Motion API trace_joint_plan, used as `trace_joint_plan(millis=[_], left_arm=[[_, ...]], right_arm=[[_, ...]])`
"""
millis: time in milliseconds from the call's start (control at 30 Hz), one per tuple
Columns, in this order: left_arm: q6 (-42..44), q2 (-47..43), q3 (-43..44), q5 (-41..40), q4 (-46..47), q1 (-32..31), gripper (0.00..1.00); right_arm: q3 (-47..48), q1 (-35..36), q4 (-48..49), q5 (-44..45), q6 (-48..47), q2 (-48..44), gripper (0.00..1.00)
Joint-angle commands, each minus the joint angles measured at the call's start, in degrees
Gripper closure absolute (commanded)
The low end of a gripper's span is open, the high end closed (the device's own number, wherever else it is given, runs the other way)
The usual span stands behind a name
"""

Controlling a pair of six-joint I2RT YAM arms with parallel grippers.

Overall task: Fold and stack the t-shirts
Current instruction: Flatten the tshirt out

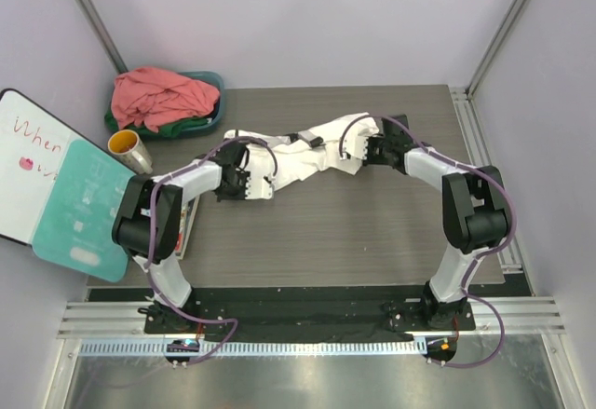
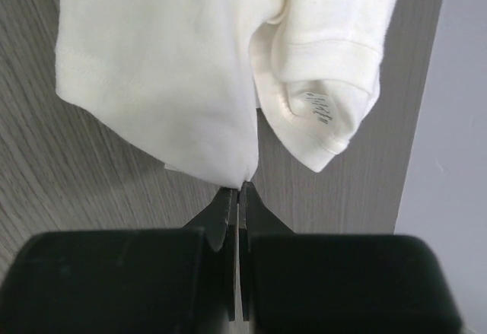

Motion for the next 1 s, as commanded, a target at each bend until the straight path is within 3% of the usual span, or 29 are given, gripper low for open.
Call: trace_joint_plan(millis=[0,200,433,700,900,967], left_arm=[[-4.7,-1.3,7.5,4.5,-7.4,2.0,1.00],[-9.2,-6.8,27.6,7.5,-14.4,6.1,1.00],[-4.7,-7.9,37.4,3.1,-7.6,7.8,1.00],[-3.8,-8.2,40.6,1.6,-4.2,8.7,1.00],[-4.7,-13.0,37.6,3.7,-6.6,8.7,1.00],[-5.3,-14.4,37.2,5.1,-8.4,8.8,1.00]], right_arm=[[4.1,-0.9,1.6,2.5,1.5,-5.1,0.99],[10.5,-3.6,1.6,4.9,3.0,-7.1,0.99],[15.8,-5.3,15.6,11.6,4.3,-7.2,0.99],[18.5,-6.6,18.1,15.6,2.6,-8.9,0.99],[14.2,-7.4,8.9,10.1,-0.2,-16.6,0.99],[16.4,-8.7,0.8,6.3,0.8,-18.1,0.99]])
